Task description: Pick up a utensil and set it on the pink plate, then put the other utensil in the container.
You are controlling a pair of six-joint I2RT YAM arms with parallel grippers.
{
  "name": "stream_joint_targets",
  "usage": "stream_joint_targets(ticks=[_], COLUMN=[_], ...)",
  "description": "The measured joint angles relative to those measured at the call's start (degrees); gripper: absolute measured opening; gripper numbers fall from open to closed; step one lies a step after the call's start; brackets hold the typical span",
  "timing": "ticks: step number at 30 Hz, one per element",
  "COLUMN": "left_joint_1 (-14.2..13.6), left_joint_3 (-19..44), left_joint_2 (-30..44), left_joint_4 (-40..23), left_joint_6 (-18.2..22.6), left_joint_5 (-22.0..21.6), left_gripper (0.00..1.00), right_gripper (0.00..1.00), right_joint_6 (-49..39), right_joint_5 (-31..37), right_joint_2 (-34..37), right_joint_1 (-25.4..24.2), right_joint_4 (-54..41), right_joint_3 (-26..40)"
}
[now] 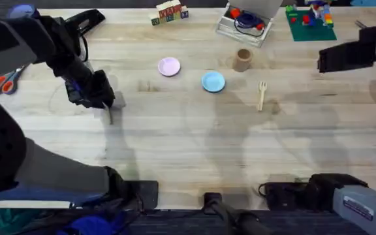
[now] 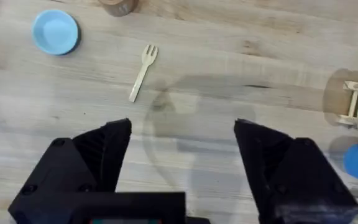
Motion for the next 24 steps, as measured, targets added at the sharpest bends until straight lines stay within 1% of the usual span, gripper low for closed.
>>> stream_joint_targets(ticks=[2, 3, 6, 11, 14, 18, 24], left_joint_1=[-0.02, -0.56, -1.97, -6.10, -9.10, -13.75, -20.56], left_joint_3=[1.32, 4.77, 8.39, 15.53, 19.41, 23.74, 28.10], left_joint_2=[0.00, -0.43, -2.03, -4.42, -4.54, -4.54, -4.54], left_joint_4=[-2.02, -4.17, -7.19, -15.39, -18.38, -19.55, -16.61], left_joint_6=[0.28, 0.33, 0.62, 1.89, 3.19, 4.43, 5.20], left_joint_5=[-0.24, -0.77, -1.01, -1.03, -1.03, -0.98, 0.62], left_gripper=[0.043, 0.042, 0.040, 0.041, 0.040, 0.041, 0.041], right_gripper=[0.995, 0.995, 0.996, 0.995, 0.995, 0.995, 0.995], right_joint_6=[0.00, 0.00, 0.00, 0.00, 0.00, 0.00, 0.00], right_joint_5=[-0.01, -0.02, -0.02, -0.01, -0.01, 0.00, -0.02], right_joint_2=[0.00, 0.00, 0.00, 0.02, 0.00, 0.00, 0.02], right_joint_1=[0.00, 0.00, 0.00, 0.00, 0.00, 0.00, 0.00], right_joint_4=[0.00, 0.00, 0.00, 0.00, 0.00, 0.00, 0.00], right_joint_3=[0.00, 0.00, 0.00, 0.00, 0.00, 0.00, 0.00])
